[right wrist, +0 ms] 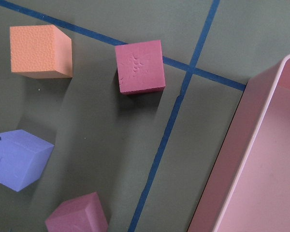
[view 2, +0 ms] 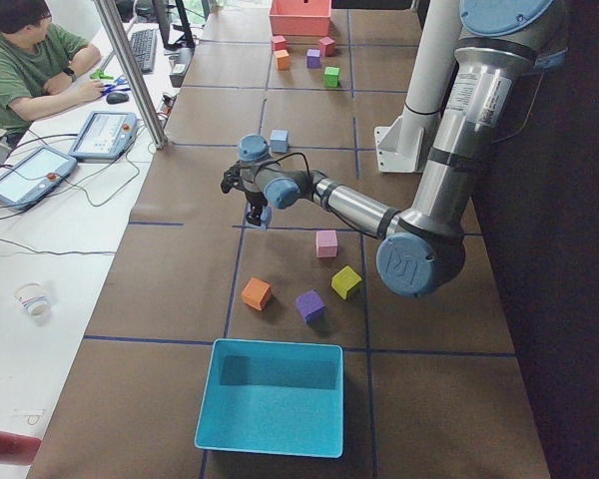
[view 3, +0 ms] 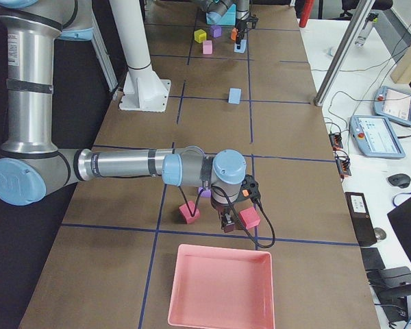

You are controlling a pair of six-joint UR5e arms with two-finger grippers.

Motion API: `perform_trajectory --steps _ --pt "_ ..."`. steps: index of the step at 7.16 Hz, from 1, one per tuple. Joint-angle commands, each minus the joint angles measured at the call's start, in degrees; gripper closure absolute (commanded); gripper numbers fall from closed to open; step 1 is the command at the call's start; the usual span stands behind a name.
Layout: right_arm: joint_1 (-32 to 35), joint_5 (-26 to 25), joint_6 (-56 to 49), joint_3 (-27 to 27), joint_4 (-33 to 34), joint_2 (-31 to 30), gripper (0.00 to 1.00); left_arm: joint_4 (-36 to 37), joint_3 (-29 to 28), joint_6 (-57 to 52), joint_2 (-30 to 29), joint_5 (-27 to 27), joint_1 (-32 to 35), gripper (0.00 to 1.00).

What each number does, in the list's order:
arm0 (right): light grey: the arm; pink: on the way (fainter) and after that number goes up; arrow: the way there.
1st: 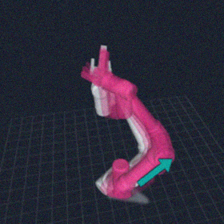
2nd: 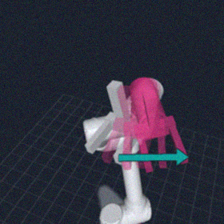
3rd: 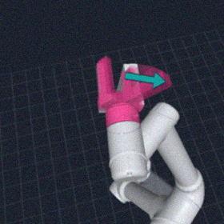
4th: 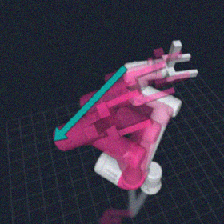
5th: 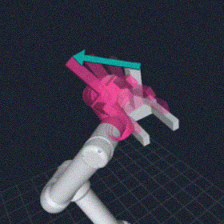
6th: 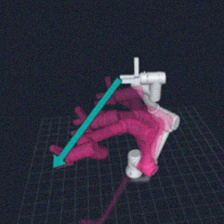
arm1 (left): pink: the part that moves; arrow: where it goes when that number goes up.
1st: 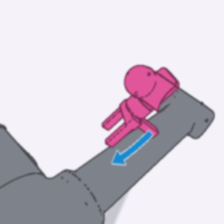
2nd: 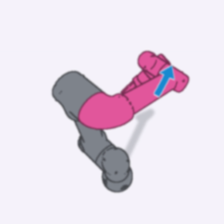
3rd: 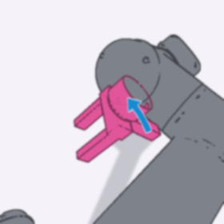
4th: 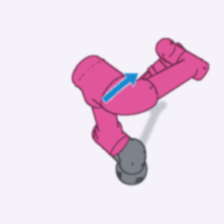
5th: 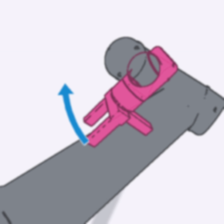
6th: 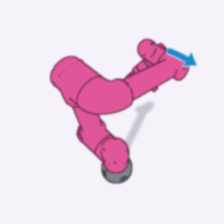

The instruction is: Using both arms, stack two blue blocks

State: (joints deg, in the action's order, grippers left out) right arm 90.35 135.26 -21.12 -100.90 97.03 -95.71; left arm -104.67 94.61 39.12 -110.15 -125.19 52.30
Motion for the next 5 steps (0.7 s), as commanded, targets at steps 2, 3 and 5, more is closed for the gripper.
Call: perform_trajectory --steps 2,3,5 --pt "0.0 0.0 0.03 0.0 0.0 0.0 0.0 10.62 -1.35 17.43 -17.33 3.7 -8.94 0.66" --pt "0.0 0.0 0.03 0.0 0.0 0.0 0.0 14.02 -5.02 19.57 -24.08 6.77 -11.15 0.66" --pt "0.0 0.0 0.03 0.09 0.0 0.0 0.0 18.79 -10.75 20.03 -33.26 12.21 -16.06 0.63"
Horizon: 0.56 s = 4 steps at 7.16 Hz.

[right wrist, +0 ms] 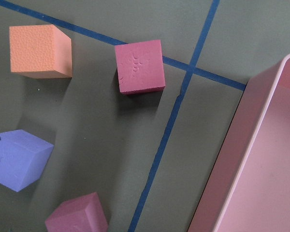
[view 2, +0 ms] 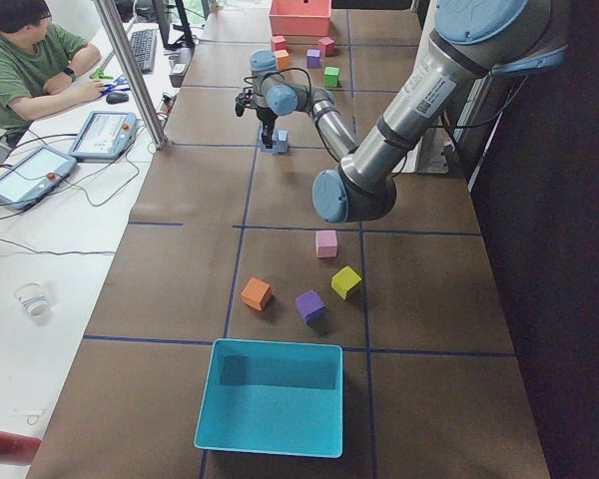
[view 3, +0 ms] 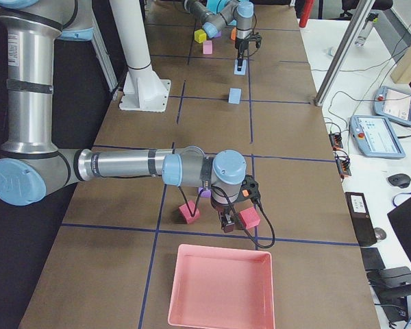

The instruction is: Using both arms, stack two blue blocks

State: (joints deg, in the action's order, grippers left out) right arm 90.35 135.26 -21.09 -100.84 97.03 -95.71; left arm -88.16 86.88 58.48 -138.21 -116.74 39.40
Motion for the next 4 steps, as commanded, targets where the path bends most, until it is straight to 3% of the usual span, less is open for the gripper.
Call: perform_trajectory --steps 1,4 --pt "0.0 0.0 0.0 0.03 0.0 0.0 0.0 2.29 -4.34 0.67 -6.88 7.11 -6.06 0.63" --pt "0.0 0.0 0.0 0.03 0.0 0.0 0.0 1.85 -8.74 -0.11 -10.14 7.06 -6.44 0.62"
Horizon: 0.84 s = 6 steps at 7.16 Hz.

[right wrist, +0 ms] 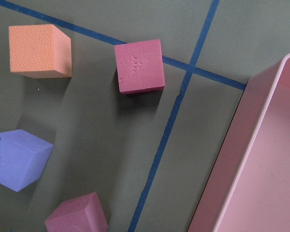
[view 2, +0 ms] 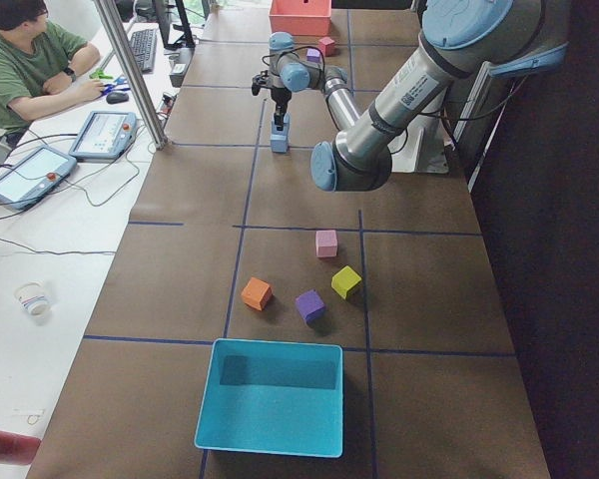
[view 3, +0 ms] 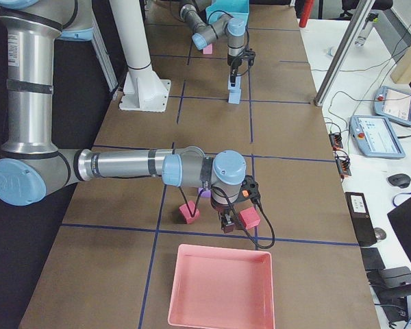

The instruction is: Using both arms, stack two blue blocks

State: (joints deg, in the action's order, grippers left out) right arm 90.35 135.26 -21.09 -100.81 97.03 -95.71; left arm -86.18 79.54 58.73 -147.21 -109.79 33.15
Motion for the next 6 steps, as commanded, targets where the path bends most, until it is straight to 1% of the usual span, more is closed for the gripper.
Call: perform_trajectory --steps 1,3,6 --pt "0.0 0.0 0.0 0.0 0.0 0.0 0.0 -0.22 -4.19 -0.46 -2.97 -0.07 -0.19 0.62" --pt "0.0 0.0 0.0 0.0 0.0 -0.09 0.0 -0.31 -5.71 -0.37 -3.08 -0.16 -0.02 0.62" --pt "0.0 0.0 -0.09 0.18 0.0 -0.09 0.0 -0.57 -6.77 -0.37 -2.99 -0.34 0.07 0.56"
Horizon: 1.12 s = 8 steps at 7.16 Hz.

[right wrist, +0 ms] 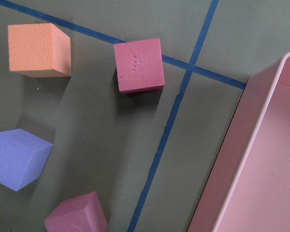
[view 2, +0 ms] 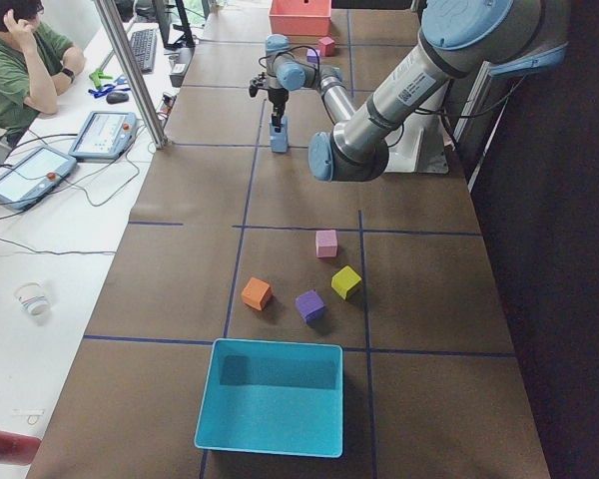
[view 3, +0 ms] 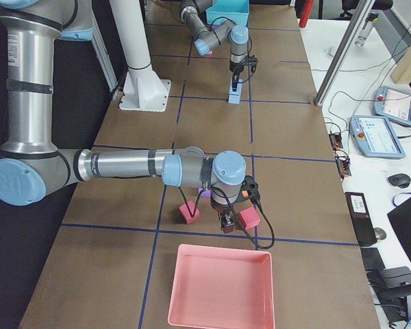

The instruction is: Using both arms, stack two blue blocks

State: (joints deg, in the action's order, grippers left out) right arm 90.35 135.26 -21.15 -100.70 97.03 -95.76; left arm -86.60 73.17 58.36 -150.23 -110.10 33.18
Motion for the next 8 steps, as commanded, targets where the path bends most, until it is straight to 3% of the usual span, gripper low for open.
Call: perform_trajectory --steps 1,2,3,4,7,8 --pt "0.0 0.0 -0.03 0.06 0.0 -0.04 0.0 -0.15 -0.39 0.0 0.02 -0.02 0.04 0.47" --pt "0.0 0.0 -0.03 0.06 0.0 -0.04 0.0 -0.15 -0.39 0.0 0.02 -0.11 0.04 0.35" --pt "0.0 0.0 -0.03 0.06 0.0 -0.04 0.0 -0.41 -0.3 0.26 0.2 -0.02 -0.05 0.08" --pt "0.0 0.0 -0.03 0.06 0.0 0.05 0.0 -4.33 -0.3 0.7 1.16 -0.02 -0.22 0.0" --pt "0.0 0.0 -0.03 0.06 0.0 0.05 0.0 -4.55 0.4 0.7 1.69 -0.2 -0.14 0.0" --pt "0.0 0.0 0.06 0.06 0.0 0.05 0.0 -3.06 3.1 0.7 1.87 -2.9 1.34 0.0"
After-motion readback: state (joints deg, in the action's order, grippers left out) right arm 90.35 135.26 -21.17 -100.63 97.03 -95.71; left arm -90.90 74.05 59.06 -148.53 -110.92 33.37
